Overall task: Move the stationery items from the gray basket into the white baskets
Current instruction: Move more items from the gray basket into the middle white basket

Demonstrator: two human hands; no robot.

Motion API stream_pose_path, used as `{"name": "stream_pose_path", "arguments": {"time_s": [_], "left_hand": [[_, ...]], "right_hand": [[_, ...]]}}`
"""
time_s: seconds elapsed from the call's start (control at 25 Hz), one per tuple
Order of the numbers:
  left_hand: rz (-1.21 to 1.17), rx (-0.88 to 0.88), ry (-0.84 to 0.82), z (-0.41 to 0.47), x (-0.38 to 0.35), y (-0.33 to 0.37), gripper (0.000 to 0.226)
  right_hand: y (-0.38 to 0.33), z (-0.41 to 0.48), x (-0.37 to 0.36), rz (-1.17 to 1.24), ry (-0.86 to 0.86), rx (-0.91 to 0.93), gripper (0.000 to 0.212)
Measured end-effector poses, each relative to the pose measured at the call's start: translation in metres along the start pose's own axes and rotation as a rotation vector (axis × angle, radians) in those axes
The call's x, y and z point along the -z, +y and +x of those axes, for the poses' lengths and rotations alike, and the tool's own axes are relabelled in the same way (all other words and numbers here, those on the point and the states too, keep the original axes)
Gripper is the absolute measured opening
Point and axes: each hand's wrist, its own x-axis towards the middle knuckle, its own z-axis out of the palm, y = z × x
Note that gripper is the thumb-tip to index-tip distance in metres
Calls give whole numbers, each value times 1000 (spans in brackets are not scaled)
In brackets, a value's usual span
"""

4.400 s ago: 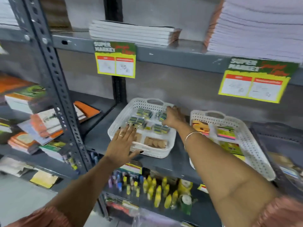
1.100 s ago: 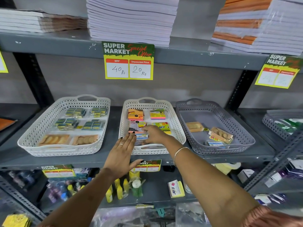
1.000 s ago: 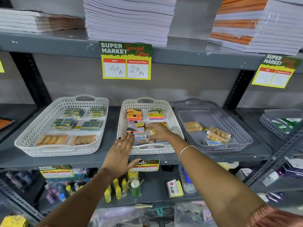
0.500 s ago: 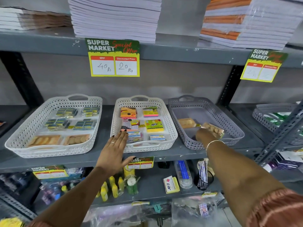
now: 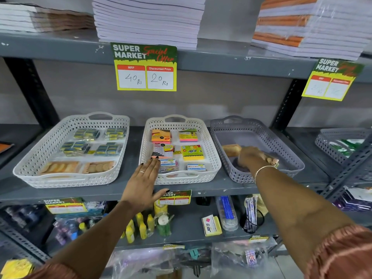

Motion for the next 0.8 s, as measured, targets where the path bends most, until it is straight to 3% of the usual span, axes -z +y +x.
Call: {"name": "stream_pose_path", "arguments": {"time_s": [0.16, 0.28, 0.48, 0.6, 0.8], "left_hand": [[-7, 3, -5, 0, 1, 1, 89], [-21, 7, -13, 0, 2, 1, 88], [-32, 2, -11, -1, 1, 0, 90], [-44, 3, -8, 0, 1, 0, 91], [-19, 6, -3, 0, -1, 0, 90]], "right_hand": [[-26, -8, 43, 117, 187, 119, 46], [-59, -23, 65, 233, 282, 331, 46], [-106, -44, 44, 144, 66, 616, 50], [-114, -47, 23, 46, -33, 629, 55], [-117, -46, 11, 21, -37, 628, 53]]}}
